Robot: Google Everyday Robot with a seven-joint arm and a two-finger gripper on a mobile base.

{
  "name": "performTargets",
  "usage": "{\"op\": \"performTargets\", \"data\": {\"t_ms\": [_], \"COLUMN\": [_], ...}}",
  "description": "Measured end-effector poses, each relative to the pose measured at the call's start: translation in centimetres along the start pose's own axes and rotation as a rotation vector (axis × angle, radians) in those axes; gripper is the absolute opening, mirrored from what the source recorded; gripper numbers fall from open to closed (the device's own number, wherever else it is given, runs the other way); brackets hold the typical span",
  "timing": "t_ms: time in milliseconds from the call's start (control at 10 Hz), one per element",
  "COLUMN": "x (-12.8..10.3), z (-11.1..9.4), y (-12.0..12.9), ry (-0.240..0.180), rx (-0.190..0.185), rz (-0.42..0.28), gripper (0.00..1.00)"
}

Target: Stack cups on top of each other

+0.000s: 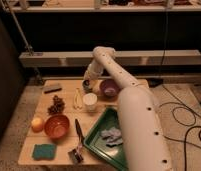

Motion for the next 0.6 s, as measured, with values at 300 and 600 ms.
{"op": "performTargets", "data": {"t_ms": [300, 600], "x": [0.07, 0.09], "z": [0.0, -0.02], "y": [0.04, 0.03], "ry": [0.001, 0.001], "rx": [0.0, 0.0], "rz": [0.0, 0.0], "gripper": [0.13, 0.32]}}
